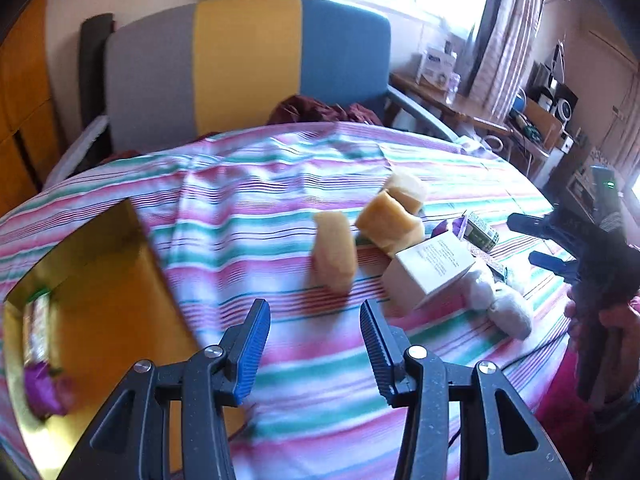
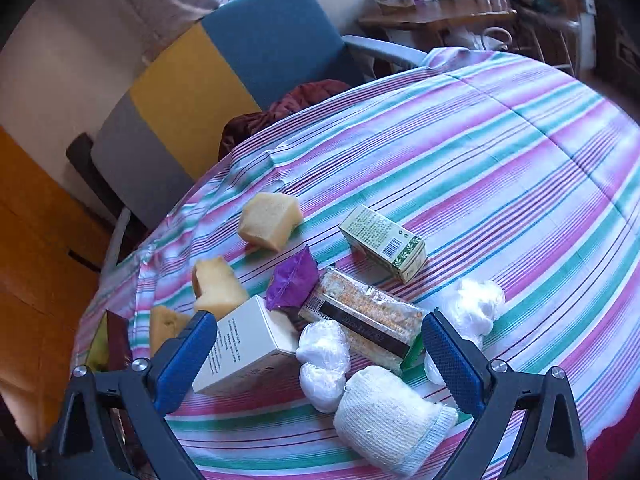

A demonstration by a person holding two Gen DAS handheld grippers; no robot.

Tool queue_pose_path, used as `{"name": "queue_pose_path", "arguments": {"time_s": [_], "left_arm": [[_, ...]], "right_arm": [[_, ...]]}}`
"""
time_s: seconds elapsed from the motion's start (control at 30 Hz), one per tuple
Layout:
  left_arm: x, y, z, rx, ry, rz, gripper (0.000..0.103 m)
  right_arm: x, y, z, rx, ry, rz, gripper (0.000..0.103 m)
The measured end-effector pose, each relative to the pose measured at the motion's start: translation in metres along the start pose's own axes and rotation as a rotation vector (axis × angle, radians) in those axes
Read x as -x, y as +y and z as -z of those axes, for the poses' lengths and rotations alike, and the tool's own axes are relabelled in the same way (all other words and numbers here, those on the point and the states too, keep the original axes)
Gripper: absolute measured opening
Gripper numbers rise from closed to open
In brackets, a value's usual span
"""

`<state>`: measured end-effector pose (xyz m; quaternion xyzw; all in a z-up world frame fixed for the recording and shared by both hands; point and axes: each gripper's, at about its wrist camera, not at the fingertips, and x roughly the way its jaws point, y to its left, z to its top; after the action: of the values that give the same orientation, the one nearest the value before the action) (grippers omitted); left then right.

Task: Organize objects
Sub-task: 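Move the left tool back to the items and grasp a yellow sponge, then lift the yellow sponge with the left tool while the right tool grasps the white box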

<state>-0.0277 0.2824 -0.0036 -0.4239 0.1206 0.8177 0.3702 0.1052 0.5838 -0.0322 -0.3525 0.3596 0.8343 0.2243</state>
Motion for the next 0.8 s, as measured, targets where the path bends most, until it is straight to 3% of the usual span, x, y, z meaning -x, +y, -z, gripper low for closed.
{"name": "queue_pose_path", "arguments": {"time_s": [0.2, 0.4, 0.43, 0.5, 0.67, 0.8], "left_arm": [[-0.052, -0.012, -0.026, 0.006, 0.075, 0.014, 0.063], [-0.103, -0.009, -0.046, 0.040, 0.119, 0.003, 0.063], [-0.113, -0.008, -0.047, 0.049, 0.141, 0.006, 0.056], [-0.125, -0.004, -0.043, 0.084, 0.187, 0.036, 0.031], [-0.099, -0.007, -0.030, 0.051, 0.123, 0.064, 0.030], [-0.065, -0.006, -0.015, 0.041, 0.075, 0.083, 0.030]], "right_arm": [[0.003, -0.005, 0.001, -0.045, 0.005, -0.045, 0.103], [-0.002, -0.007, 0.001, -0.054, 0.027, -0.069, 0.103], [-0.003, -0.007, 0.000, -0.055, 0.029, -0.070, 0.103], [-0.005, -0.008, 0.000, -0.056, 0.037, -0.078, 0.103], [-0.007, 0.006, 0.001, -0.028, 0.068, -0.213, 0.103], [-0.020, 0.027, 0.005, 0.045, 0.105, -0.240, 0.103]]}}
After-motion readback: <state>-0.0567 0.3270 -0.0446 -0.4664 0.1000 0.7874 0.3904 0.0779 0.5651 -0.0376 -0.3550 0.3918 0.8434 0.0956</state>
